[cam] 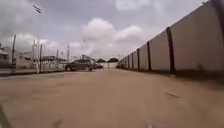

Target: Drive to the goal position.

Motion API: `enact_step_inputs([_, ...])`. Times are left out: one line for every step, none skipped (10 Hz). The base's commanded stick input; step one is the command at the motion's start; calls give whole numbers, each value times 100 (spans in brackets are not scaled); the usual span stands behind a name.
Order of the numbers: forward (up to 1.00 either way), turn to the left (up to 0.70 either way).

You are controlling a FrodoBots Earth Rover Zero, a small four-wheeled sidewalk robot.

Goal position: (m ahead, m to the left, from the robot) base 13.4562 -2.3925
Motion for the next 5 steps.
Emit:
enact_step_inputs([70,0])
enact_step_inputs([70,0])
enact_step_inputs([70,0])
enact_step_inputs([70,0])
enact_step_inputs([70,0])
